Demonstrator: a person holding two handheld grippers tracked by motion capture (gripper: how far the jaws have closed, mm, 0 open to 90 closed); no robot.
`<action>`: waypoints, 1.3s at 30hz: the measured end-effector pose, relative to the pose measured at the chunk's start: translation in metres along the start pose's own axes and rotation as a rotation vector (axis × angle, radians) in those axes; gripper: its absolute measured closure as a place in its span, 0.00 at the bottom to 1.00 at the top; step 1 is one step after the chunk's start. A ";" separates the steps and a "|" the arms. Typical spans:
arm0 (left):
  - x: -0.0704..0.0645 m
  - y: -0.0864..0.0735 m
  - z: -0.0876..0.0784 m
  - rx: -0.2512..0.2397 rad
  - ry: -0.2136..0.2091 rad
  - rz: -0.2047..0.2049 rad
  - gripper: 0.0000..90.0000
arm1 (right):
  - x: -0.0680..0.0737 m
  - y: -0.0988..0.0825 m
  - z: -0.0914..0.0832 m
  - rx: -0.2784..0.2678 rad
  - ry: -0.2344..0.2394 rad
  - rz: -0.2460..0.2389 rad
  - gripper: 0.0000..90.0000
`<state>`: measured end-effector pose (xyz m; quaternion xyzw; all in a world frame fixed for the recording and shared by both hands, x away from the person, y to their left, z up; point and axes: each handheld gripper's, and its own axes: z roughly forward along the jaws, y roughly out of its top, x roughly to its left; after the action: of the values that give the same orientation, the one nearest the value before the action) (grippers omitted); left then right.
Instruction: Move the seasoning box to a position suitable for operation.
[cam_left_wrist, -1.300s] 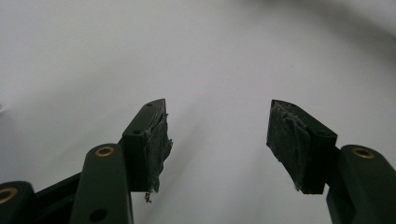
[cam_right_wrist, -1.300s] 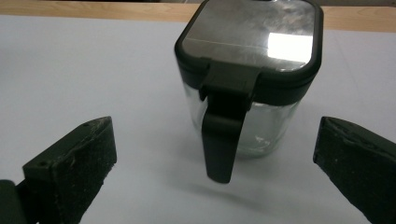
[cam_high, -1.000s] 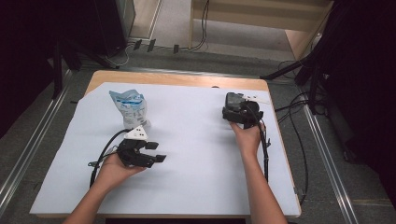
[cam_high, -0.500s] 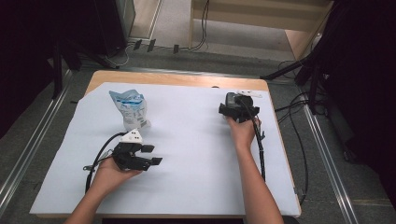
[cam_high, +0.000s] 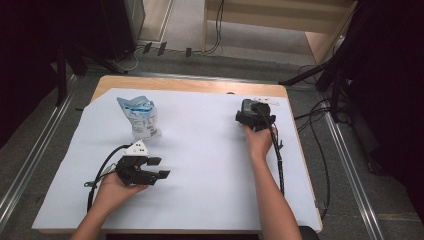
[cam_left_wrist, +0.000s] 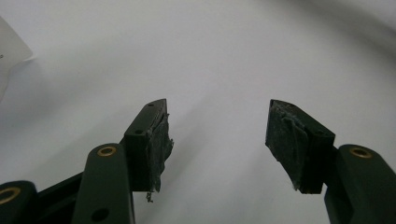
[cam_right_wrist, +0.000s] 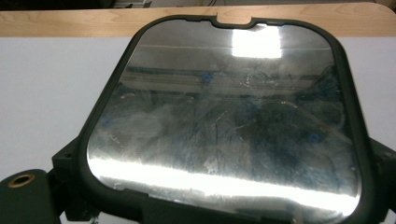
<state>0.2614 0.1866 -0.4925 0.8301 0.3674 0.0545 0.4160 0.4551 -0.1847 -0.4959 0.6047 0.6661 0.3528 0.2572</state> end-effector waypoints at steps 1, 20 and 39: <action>0.000 0.000 0.000 0.000 0.000 -0.002 0.45 | 0.000 0.000 0.000 -0.002 -0.002 -0.003 0.10; 0.002 0.000 0.002 0.022 -0.012 -0.039 0.44 | 0.000 -0.001 -0.018 -0.042 0.034 -0.083 0.18; 0.005 0.010 0.004 0.033 -0.035 0.001 0.48 | 0.020 -0.024 -0.085 -0.065 0.238 -0.205 0.18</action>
<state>0.2727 0.1831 -0.4888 0.8379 0.3603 0.0342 0.4087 0.3722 -0.1785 -0.4603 0.4787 0.7384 0.4151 0.2308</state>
